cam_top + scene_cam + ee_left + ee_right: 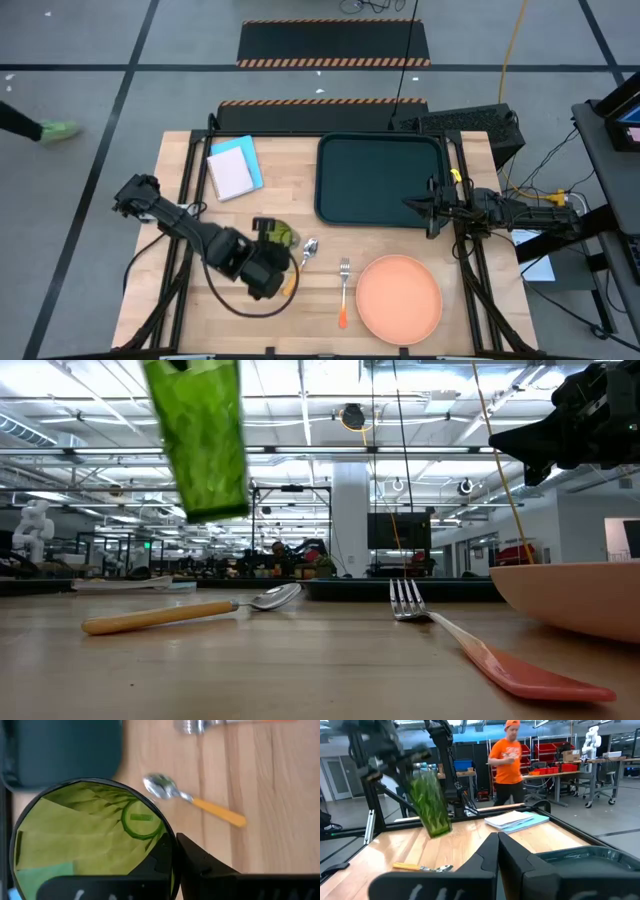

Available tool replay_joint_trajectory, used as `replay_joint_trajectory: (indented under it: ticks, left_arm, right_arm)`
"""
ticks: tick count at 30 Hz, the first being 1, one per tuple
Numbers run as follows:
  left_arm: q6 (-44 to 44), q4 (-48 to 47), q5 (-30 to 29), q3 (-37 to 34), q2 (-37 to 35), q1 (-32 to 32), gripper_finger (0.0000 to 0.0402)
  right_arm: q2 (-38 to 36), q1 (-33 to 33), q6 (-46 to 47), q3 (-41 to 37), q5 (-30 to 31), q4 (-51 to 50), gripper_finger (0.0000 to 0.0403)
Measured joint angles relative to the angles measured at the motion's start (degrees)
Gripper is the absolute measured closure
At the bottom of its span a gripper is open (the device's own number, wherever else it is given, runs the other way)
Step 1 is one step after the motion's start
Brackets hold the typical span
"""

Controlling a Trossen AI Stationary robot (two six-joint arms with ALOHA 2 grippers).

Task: Pick and place plate/cup/fork/spoon on tray
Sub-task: Put the green cup on the top left of the black tray

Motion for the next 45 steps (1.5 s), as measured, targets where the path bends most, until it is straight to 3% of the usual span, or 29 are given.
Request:
replay_joint_trajectory:
  ticks: [7, 12, 20, 27, 35, 45]
  left_arm:
    - [11.2, 1.2, -4.5, 6.8, 0.0, 4.9, 0.0392]
    - [21.4, 9.5, -10.0, 7.2, 0.0, 9.1, 0.0392]
    - [33.7, 23.4, -4.4, 7.2, 0.0, 17.1, 0.0392]
    - [35.1, 27.1, -1.9, 7.1, 0.4, 22.4, 0.0392]
    - [40.8, 32.4, -1.6, 7.4, 2.3, 23.9, 0.0392]
    - [45.9, 35.5, -0.8, 7.2, 4.7, 30.8, 0.0392]
  right_arm:
    - [0.2, 0.0, 2.8, 0.0, 0.0, -2.9, 0.0403]
    - [0.5, 0.0, 2.9, 0.0, 0.0, -3.2, 0.0403]
    - [4.7, 0.0, -0.5, 0.3, -0.2, -3.4, 0.0403]
    - [11.4, 0.0, -7.0, 5.5, -0.3, -4.5, 0.0403]
    - [20.8, 0.0, -9.3, 11.4, -0.4, -6.1, 0.0403]
    - [29.8, 0.1, -9.1, 12.2, -0.5, -8.1, 0.0403]
